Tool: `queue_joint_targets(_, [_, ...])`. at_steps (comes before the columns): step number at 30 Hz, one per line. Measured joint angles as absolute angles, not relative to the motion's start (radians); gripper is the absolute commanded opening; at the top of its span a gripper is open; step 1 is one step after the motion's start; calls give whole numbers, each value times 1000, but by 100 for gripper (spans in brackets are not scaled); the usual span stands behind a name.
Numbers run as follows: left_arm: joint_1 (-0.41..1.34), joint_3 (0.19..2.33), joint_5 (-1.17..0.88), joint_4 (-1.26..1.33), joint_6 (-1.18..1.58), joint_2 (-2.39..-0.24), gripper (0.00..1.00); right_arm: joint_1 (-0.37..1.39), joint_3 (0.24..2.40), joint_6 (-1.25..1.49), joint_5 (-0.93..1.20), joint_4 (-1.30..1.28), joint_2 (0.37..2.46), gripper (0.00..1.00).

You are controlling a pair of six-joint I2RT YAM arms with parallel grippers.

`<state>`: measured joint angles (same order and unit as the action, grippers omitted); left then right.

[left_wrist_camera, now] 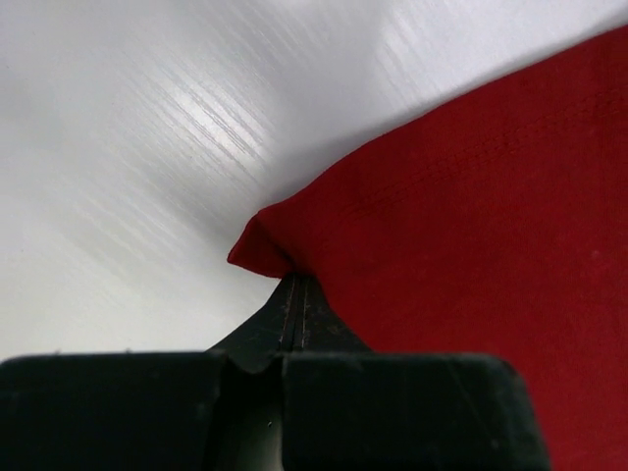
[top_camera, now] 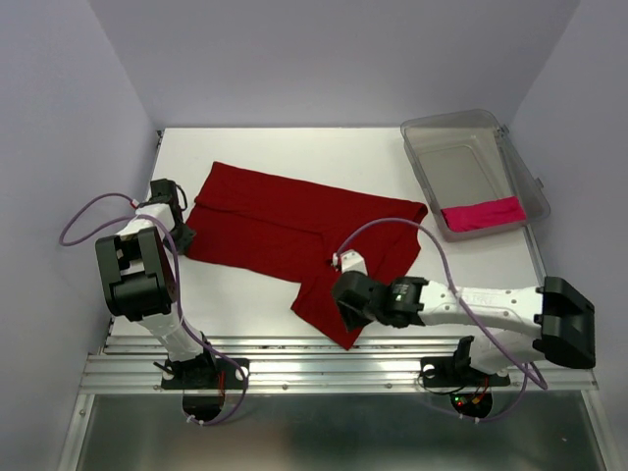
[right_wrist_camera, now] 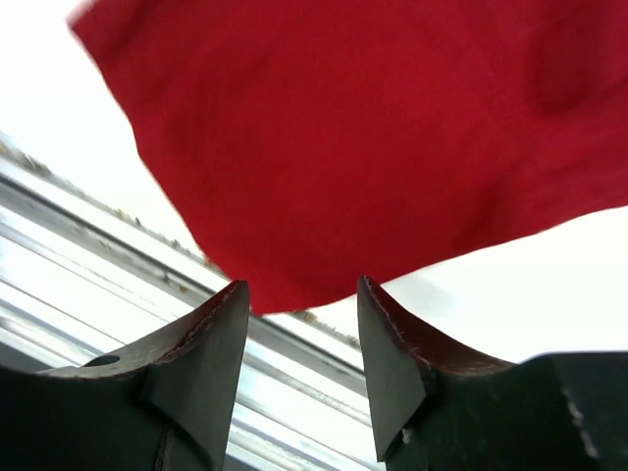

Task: Roll the t-shirts
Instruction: Fold the T-shirt at the center of the board.

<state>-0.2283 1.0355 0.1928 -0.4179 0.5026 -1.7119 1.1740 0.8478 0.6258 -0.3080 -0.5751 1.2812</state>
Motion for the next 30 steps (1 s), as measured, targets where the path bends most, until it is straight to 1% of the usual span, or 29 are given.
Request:
queue_joint_targets(2, [-224, 1036, 192, -427, 503, -1701, 0, 1247, 848, 649, -339, -577, 1342, 56])
queue_joint_targets(5, [-220, 1037, 192, -435, 503, -1678, 0, 1332, 848, 671, -375, -577, 1415, 57])
queue_joint_targets(8, [-217, 1039, 191, -438, 503, -1667, 0, 1374, 852, 685, -397, -579, 1465, 56])
queue_joint_targets(10, [-216, 1040, 190, -438, 502, -1665, 0, 1386, 855, 697, -412, -579, 1500, 53])
queue_joint_targets(11, [-215, 1040, 189, -438, 502, -1664, 0, 1389, 857, 706, -417, -579, 1520, 49])
queue_joint_targets(14, [-215, 1040, 187, -438, 502, -1663, 0, 1390, 857, 727, -430, -580, 1559, 42])
queue_joint_targets(15, [-215, 1040, 186, -439, 501, -1663, 0, 1389, 857, 732, -435, -580, 1567, 37])
queue_joint_targets(17, [-214, 1040, 184, -439, 501, -1663, 0, 1389, 857, 742, -443, -580, 1574, 31])
queue_joint_targets(18, [-213, 1040, 184, -438, 501, -1663, 0, 1389, 858, 744, -446, -580, 1574, 23])
queue_joint_targets(20, [-211, 1040, 183, -438, 499, -1663, 0, 1390, 860, 754, -451, -577, 1576, 15])
queue_joint_targets(21, [-211, 1040, 183, -438, 498, -1663, 0, 1392, 862, 756, -454, -576, 1577, 6])
queue_joint_targets(22, [-210, 1040, 183, -438, 498, -1663, 0, 1393, 863, 759, -455, -576, 1578, 1])
queue_joint_targets(30, [-201, 1040, 174, -438, 497, -1660, 0, 1396, 863, 763, -502, -579, 1530, 1])
